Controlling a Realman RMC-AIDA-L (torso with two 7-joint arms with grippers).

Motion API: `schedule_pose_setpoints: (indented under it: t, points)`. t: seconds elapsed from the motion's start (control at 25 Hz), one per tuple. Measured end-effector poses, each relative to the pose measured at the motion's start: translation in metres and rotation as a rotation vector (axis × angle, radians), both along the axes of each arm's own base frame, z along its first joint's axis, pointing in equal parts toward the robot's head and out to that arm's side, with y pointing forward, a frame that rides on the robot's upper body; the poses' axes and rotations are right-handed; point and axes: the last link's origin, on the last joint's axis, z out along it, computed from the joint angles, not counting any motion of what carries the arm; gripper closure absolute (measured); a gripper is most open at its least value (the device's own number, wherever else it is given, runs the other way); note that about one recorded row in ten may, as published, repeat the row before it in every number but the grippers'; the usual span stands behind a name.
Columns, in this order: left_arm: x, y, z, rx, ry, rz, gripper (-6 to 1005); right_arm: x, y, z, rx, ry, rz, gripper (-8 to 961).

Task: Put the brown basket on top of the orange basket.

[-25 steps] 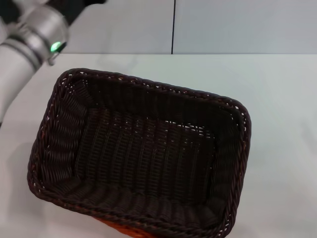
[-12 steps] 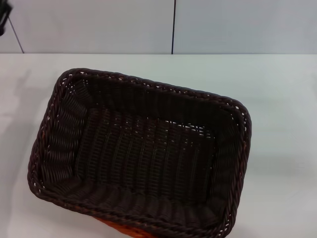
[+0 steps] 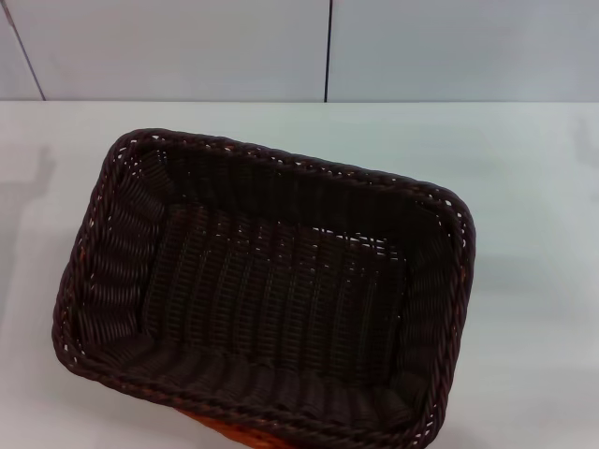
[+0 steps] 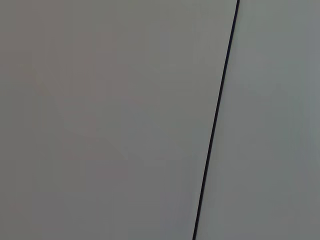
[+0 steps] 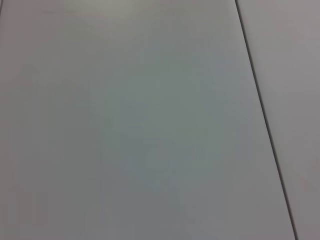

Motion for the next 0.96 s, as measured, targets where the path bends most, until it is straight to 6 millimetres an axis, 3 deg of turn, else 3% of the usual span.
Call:
schedule_pose_setpoints:
  t: [0.52, 0.96]
  points:
    - [-0.004, 0.006, -0.001, -0.016, 0.107, 0.067, 156, -0.029, 0.029, -0.008, -0.01, -0.053, -0.012, 427]
    - [0.0, 0.008, -0.008, -0.021, 0.055, 0.061, 156, -0.031, 0.033, -0.004, 0.016, -0.077, -0.029, 427]
